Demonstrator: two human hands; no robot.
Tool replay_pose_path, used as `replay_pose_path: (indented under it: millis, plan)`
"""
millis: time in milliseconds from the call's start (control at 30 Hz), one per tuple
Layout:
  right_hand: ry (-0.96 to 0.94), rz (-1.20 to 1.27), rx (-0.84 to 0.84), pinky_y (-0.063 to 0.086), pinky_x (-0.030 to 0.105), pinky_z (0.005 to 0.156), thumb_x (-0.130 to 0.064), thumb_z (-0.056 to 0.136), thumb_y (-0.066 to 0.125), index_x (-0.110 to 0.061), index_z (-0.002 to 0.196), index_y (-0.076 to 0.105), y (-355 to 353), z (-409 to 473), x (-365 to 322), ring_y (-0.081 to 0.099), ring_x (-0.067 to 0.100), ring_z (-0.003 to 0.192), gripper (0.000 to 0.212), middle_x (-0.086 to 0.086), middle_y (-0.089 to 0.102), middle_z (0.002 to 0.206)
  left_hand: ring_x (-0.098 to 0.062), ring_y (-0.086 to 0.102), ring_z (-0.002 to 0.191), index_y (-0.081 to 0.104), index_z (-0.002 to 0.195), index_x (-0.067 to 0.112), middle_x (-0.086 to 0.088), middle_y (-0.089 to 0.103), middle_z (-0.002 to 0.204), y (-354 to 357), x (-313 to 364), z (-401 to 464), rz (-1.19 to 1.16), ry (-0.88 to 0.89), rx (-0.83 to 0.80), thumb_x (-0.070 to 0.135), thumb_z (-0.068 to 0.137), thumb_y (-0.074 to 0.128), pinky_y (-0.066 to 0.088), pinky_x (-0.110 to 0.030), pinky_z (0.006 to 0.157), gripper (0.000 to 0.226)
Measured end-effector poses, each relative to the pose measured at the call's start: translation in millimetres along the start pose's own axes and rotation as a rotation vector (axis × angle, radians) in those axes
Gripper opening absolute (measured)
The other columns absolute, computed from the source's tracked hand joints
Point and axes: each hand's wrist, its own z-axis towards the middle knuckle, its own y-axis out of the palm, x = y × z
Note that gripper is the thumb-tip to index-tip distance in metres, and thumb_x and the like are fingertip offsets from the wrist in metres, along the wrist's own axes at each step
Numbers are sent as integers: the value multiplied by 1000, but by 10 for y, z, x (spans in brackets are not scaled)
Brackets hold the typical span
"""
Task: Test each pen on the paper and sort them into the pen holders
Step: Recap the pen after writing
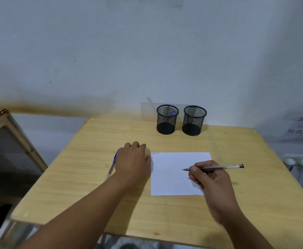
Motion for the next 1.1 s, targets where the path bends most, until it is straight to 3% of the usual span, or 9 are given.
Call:
replay_pose_path:
  millis: [100,200,267,433,500,600,700,867,1100]
  plan:
    - [-9,-6,-4,56,38,85,-3,89,67,-6,93,67,-19,-57,-14,72,25,80,5,11,75,82,-23,51,88,58,82,20,4,58,89,17,-5,98,82,-43,-95,28,91,43,36,-35,76,19]
    - [-16,-3,-3,56,33,79,-2,89,67,-5,92,67,-46,-95,-15,72,25,79,5,9,75,80,-20,44,77,51,71,23,7,53,77,7,13,149,167,-57,-108,21,89,46,28,-33,74,18]
    - [-22,10,5,56,30,76,-1,88,67,-5,92,67,-60,-110,-21,72,27,80,5,11,75,82,-19,49,79,60,79,25,8,61,80,-27,34,170,149,-55,-85,20,87,47,26,-33,74,16]
    - [-65,32,-8,55,34,82,3,85,69,-6,87,71,-46,-128,-100,71,27,84,10,13,75,88,-8,62,86,67,95,35,17,70,83,-377,166,58,-403,-190,-32,33,87,55,40,-34,87,14]
    - [-99,18,-29,54,34,83,3,82,71,-12,83,73,-15,-152,-151,71,24,86,15,9,76,89,0,61,70,69,87,32,20,68,72,-565,232,-90,-690,-248,-43,32,85,65,48,-22,69,4]
    - [-140,9,-30,53,36,83,1,81,73,-15,84,73,9,-192,-223,72,24,88,16,6,77,88,3,55,53,72,83,25,11,70,68,-793,326,-336,-1035,-314,-96,24,84,75,38,-8,47,3]
    - [-156,54,-45,53,41,89,0,83,70,-15,85,73,28,-272,-280,73,30,91,15,10,77,89,3,61,62,73,89,20,4,75,80,-932,369,-560,-1204,-375,-178,27,84,77,41,-5,54,9]
    - [-226,35,-57,56,46,88,5,84,69,-7,88,71,83,-407,-353,73,29,81,12,12,75,83,-7,57,74,74,91,17,9,76,84,-939,415,-787,-1417,-465,-268,30,85,74,43,-27,77,15]
    - [-219,-6,-53,56,48,88,1,83,72,-11,84,72,120,-511,-327,70,24,81,13,9,76,85,-11,49,69,73,91,16,4,76,90,-906,408,-932,-1549,-491,-321,33,83,73,38,-30,77,19]
